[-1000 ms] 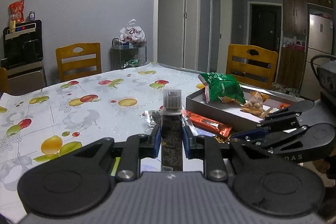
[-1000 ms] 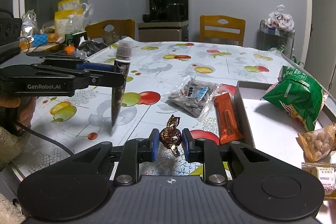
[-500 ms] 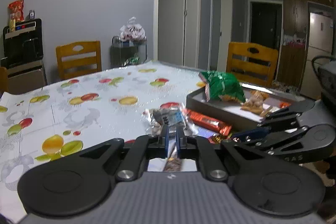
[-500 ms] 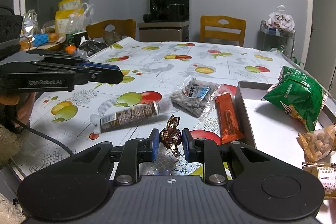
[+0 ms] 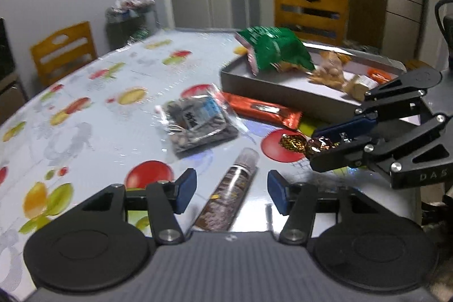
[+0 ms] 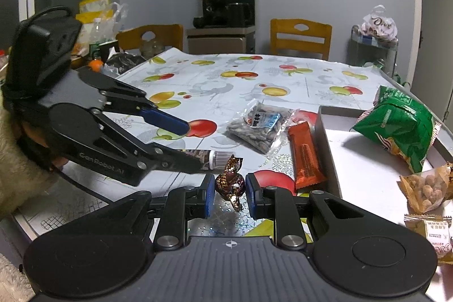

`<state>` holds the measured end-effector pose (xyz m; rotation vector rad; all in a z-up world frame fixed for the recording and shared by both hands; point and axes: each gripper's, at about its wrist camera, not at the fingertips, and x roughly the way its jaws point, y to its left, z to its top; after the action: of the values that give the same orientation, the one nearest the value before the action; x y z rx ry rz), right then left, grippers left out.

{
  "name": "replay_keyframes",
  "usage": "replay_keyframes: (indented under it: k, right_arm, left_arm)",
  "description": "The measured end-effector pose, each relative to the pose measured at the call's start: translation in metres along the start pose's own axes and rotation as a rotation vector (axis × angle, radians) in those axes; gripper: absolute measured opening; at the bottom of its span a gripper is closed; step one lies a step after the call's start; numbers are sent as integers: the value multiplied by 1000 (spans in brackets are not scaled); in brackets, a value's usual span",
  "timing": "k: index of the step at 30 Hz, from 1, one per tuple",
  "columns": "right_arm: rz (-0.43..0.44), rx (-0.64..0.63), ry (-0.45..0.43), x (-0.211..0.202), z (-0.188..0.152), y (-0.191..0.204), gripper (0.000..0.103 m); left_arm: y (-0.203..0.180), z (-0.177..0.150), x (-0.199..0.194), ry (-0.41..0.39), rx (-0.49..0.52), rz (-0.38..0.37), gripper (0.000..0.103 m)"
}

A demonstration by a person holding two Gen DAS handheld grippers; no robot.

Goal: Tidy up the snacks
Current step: 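Carry drink tube with left gripper while right gripper holds chocolate above table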

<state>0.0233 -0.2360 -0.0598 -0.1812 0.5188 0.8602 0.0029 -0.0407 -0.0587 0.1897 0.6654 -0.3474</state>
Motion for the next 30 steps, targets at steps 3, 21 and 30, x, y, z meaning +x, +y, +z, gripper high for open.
replay_keyframes:
  k: [3, 21, 30]
  right_arm:
    - [1, 5, -2, -1, -1, -1, 25]
    - [-1, 21, -14, -5, -3, -7, 25]
    - [-17, 34, -46, -12, -2, -12, 25]
  left_arm:
    - [2, 5, 13, 24, -1, -28, 55]
    - [6, -4, 17, 32, -54, -32, 20]
    - [9, -2, -12, -62, -93, 2, 19]
